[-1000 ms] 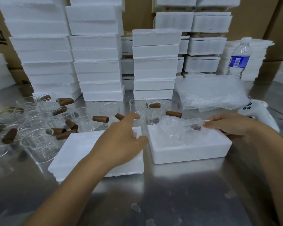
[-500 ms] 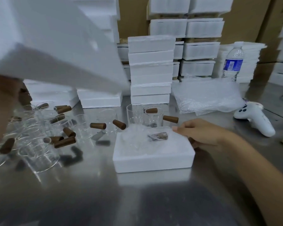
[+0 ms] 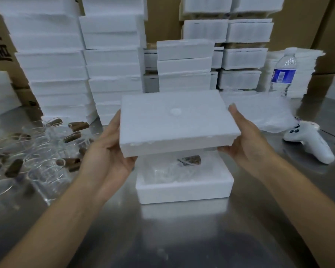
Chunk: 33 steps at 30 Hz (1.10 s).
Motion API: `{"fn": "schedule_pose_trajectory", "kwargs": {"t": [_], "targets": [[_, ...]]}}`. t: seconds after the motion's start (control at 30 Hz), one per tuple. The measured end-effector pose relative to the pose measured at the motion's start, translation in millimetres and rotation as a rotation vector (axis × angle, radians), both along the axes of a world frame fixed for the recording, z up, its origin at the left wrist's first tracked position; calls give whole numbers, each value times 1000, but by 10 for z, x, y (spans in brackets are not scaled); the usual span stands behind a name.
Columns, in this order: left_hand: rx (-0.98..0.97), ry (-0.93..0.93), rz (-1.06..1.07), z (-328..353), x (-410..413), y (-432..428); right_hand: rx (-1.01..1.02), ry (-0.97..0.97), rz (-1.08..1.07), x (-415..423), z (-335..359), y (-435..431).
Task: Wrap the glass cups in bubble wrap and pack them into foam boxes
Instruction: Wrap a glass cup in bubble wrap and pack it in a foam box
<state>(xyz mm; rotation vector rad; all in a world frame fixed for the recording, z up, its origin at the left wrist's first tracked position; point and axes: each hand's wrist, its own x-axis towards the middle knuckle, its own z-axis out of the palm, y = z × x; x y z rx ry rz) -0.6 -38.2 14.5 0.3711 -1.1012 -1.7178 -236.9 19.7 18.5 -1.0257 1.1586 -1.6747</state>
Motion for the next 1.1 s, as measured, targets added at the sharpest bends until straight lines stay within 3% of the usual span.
{"fn": "schedule_pose_trajectory", "kwargs": {"t": [0.1, 0.17, 0.23, 0.43, 0.57, 0.83, 0.97, 1.1], "targets": [[-89, -133, 40, -74, 20, 9, 15, 8, 14, -50, -6, -2], [-152, -232, 204, -153, -9, 11, 37, 20, 55, -88, -15, 5], [-162, -214, 305, -207, -32, 7, 58, 67, 109, -136, -25, 28], [-229, -269, 333, -354, -30, 32, 148, 240, 259, -205, -87, 42], [-287, -383, 327, -418, -25, 19, 175, 250, 227, -213, -144, 46], [-154, -481, 349, -489, -69, -103, 244, 337, 107, -178, -183, 20], [41, -452, 273, -485, -66, -115, 272, 427, 78, -163, -138, 4], [71, -437, 197, -487, -57, -142, 282, 431, 100, -178, -153, -7]]}}
